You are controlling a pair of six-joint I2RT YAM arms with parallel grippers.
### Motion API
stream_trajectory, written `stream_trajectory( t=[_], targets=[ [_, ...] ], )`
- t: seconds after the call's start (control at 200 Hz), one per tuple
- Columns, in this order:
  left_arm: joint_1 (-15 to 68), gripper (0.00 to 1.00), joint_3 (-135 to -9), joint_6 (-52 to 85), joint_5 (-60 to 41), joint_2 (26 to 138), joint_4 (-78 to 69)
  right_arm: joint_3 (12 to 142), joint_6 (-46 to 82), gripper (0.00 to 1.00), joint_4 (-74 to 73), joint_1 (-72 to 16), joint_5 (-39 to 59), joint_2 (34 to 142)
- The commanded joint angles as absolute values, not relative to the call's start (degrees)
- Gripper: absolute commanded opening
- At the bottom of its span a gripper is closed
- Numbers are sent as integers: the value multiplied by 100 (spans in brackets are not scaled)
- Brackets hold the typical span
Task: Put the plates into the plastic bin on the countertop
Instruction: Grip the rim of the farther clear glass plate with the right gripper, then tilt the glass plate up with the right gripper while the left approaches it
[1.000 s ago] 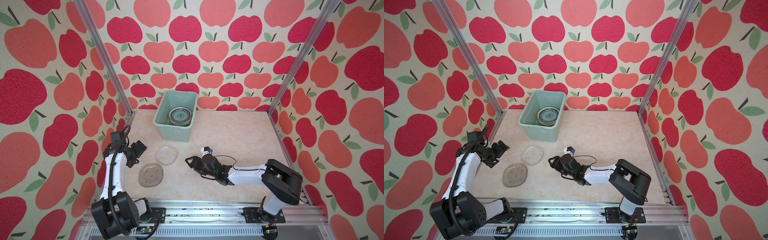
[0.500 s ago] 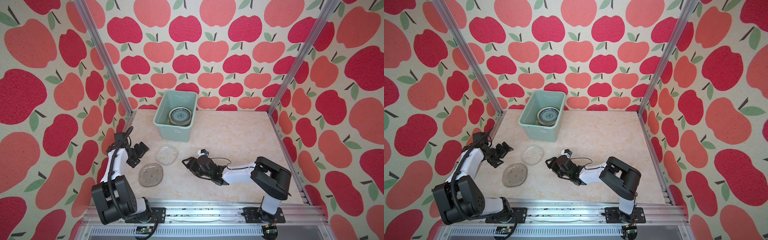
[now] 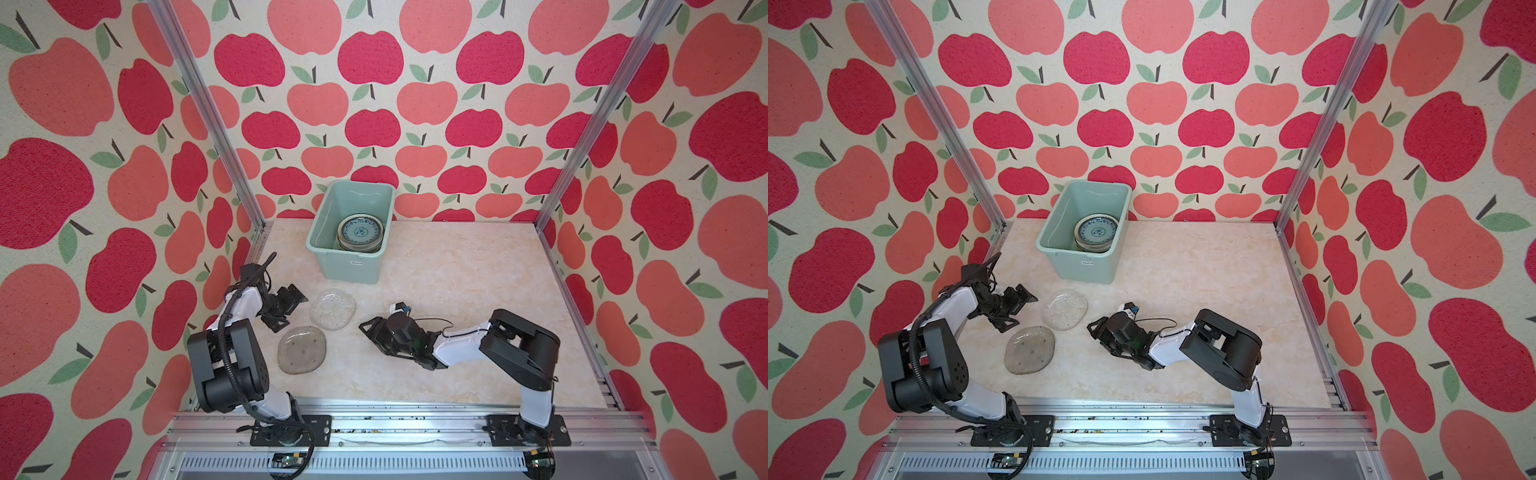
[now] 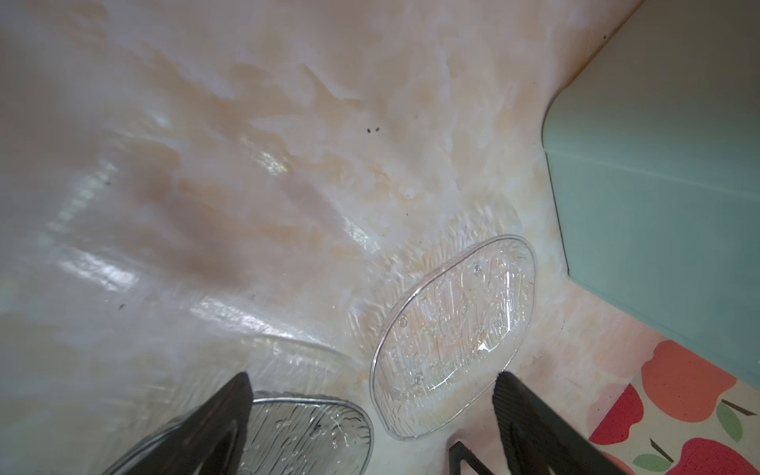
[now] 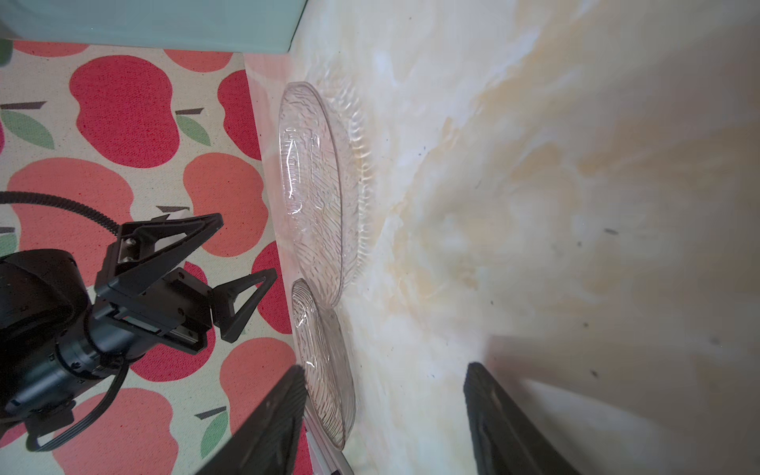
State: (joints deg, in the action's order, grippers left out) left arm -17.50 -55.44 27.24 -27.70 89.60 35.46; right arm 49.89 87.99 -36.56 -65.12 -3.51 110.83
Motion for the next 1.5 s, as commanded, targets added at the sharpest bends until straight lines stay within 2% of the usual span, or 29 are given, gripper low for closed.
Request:
stream_trajectory(
  t=[0.0,0.27,0.4,1.086,1.326,1.496],
  targets=[
    [-1599,93,-5776,2507,-2980,9198,3169,5239,8837,64,-3858,-6463,-187,11253],
    [-1447,88,-5791,2387,-3257,9650,2596,5455,8848,64,-3922,-6391,9,11548],
    [-1369,83,-5813,2417,-3532,9795,2360,5586,8851,64,-3920,-6346,103,11701],
    [-674,70,-5468,2566,-3987,9826,2136,6187,8655,64,-3924,-6106,272,12276],
    [-562,68,-5453,2694,-4025,9874,2021,6240,8647,53,-3843,-6064,299,12392],
    [-554,67,-5466,2723,-4024,9796,2043,6162,8686,37,-3579,-6053,227,12251]
  ],
)
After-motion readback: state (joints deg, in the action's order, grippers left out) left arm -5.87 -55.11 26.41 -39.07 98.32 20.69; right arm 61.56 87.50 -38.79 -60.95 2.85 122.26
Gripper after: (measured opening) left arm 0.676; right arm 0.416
